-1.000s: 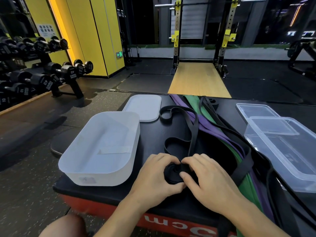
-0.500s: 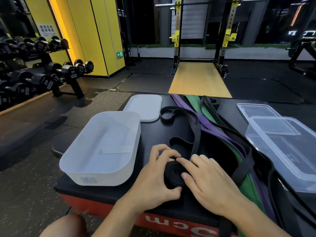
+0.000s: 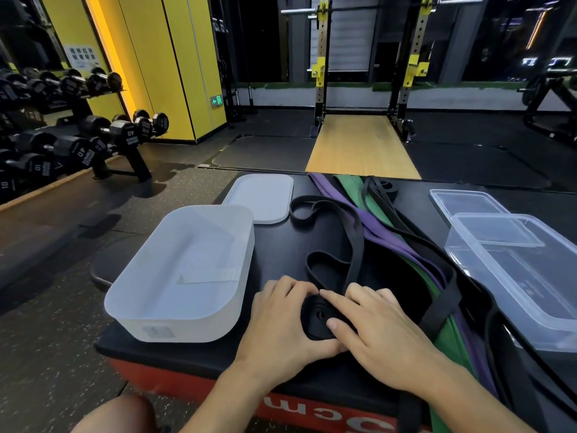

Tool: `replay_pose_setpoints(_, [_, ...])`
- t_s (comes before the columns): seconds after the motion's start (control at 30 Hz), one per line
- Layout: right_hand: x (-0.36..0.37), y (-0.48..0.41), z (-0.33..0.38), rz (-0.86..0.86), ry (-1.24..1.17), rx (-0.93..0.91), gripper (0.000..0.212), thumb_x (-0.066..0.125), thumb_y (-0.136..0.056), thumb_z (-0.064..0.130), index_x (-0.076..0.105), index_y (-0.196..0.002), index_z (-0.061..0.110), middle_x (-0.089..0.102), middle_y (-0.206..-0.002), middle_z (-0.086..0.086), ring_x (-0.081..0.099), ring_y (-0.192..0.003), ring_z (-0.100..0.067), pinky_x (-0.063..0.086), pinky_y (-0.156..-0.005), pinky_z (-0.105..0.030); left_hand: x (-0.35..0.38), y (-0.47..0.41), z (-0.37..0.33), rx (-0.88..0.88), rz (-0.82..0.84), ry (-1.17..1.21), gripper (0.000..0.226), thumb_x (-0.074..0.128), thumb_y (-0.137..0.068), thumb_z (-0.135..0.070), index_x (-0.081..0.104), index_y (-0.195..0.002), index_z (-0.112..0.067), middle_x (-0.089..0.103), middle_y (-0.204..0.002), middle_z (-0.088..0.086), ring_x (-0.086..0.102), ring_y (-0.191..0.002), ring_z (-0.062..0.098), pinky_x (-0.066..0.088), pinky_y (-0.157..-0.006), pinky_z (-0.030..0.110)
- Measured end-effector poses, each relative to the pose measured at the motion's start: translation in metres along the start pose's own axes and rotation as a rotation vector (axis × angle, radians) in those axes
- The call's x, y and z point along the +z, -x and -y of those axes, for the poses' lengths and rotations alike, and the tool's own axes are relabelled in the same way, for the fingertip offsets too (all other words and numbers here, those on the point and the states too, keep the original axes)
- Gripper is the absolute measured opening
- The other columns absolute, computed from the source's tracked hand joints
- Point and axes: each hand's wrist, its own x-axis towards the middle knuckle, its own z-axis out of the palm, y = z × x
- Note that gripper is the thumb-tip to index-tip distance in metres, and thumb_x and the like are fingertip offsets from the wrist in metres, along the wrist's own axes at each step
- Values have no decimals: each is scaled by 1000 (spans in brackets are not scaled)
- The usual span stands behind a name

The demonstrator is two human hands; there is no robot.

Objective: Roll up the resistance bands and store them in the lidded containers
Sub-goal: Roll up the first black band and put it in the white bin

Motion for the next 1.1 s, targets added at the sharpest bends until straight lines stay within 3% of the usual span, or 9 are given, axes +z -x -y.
replay_pose_setpoints(0.2, [11,2,-6,4,-12,30,71,21,-89,67,26,-157,46,31,-104,21,40,-102,-9,41,-97,-30,-7,3,1,-16,-10,145,63,71,-66,-63,48,-124,-49,53,-112,-31,44,-117,-7,35,-105,24])
replay_pose_setpoints(0.37, [8,-1,-4,-6,-1,30,73,31,-77,63,30,-149,47,31,-105,21,39,-102,-10,39,-98,-29,-15,2,1,-48,68,298,63,82,-66,-42,47,-118,-52,56,-116,-34,53,-118,-4,46,-97,19])
replay_pose_setpoints(0.5, [8,2,-3,5,23,32,81,34,-76,64,20,-154,51,29,-103,20,36,-98,-12,40,-94,-27,-14,3,2,-32,130,278,62,77,-66,-43,47,-119,-54,57,-116,-29,52,-120,1,49,-99,29])
replay_pose_setpoints(0.67, [8,3,-3,26,20,32,80,35,-75,64,23,-152,49,28,-102,20,35,-100,-14,40,-94,-29,-16,4,1,-1,143,279,61,78,-69,-37,48,-121,-50,53,-119,-31,50,-122,1,48,-98,26])
replay_pose_setpoints(0.8, [9,1,-4,37,7,38,81,38,-76,70,21,-153,50,28,-101,19,34,-99,-14,41,-94,-30,-19,5,1,19,135,333,62,80,-73,-25,49,-124,-43,37,-131,-24,57,-122,1,55,-95,30])
replay_pose_setpoints(1.0, [11,-2,-5,-24,-32,66,70,43,-73,85,41,-135,51,39,-101,23,44,-104,-9,40,-97,-29,-18,5,3,11,158,339,48,65,-79,-26,52,-122,-43,39,-129,-21,63,-98,13,55,-85,43])
replay_pose_setpoints(1.1, [8,0,-2,-39,-55,85,70,48,-72,87,44,-132,51,38,-103,21,40,-100,-8,42,-90,-26,-17,3,2,-2,156,306,34,65,-94,-36,53,-124,-45,36,-129,-25,60,-102,6,54,-85,33])
